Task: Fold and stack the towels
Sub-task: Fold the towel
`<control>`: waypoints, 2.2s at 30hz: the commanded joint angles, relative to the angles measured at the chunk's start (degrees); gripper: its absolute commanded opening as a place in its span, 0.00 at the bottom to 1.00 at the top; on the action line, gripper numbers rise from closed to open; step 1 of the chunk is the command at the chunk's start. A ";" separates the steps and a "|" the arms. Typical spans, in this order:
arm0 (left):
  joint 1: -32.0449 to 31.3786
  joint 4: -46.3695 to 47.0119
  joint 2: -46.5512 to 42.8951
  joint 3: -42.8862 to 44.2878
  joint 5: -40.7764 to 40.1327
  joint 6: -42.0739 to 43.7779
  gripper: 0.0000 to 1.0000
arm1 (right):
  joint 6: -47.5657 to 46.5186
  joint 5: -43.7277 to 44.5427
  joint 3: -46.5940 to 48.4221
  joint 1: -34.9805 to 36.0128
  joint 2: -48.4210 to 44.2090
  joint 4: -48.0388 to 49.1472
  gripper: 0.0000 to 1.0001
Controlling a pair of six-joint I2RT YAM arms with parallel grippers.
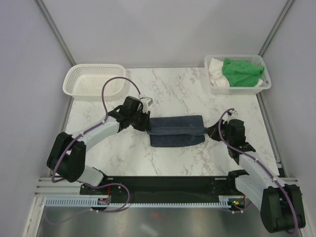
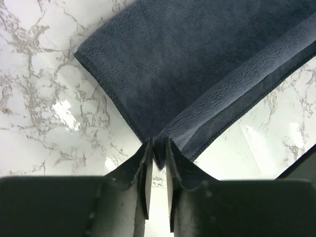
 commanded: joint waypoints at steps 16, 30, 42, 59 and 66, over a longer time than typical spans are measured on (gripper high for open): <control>-1.49 -0.90 -11.74 -3.56 0.45 -8.23 0.43 | 7.68 9.91 5.94 -0.19 -8.15 -28.98 0.44; -2.54 2.43 -1.45 -0.74 6.24 -11.05 0.40 | 1.36 0.63 14.30 -0.10 11.53 -18.45 0.34; -3.51 2.36 -0.13 -9.00 3.09 -13.86 0.29 | 2.94 4.03 7.26 0.34 5.48 -21.42 0.25; -3.77 10.85 -2.34 -5.31 10.63 -18.34 0.31 | -1.90 -10.45 19.14 1.21 14.69 -20.73 0.26; -3.95 9.40 2.76 -11.02 6.79 -20.28 0.29 | 1.79 -15.23 8.95 1.13 17.07 -14.84 0.23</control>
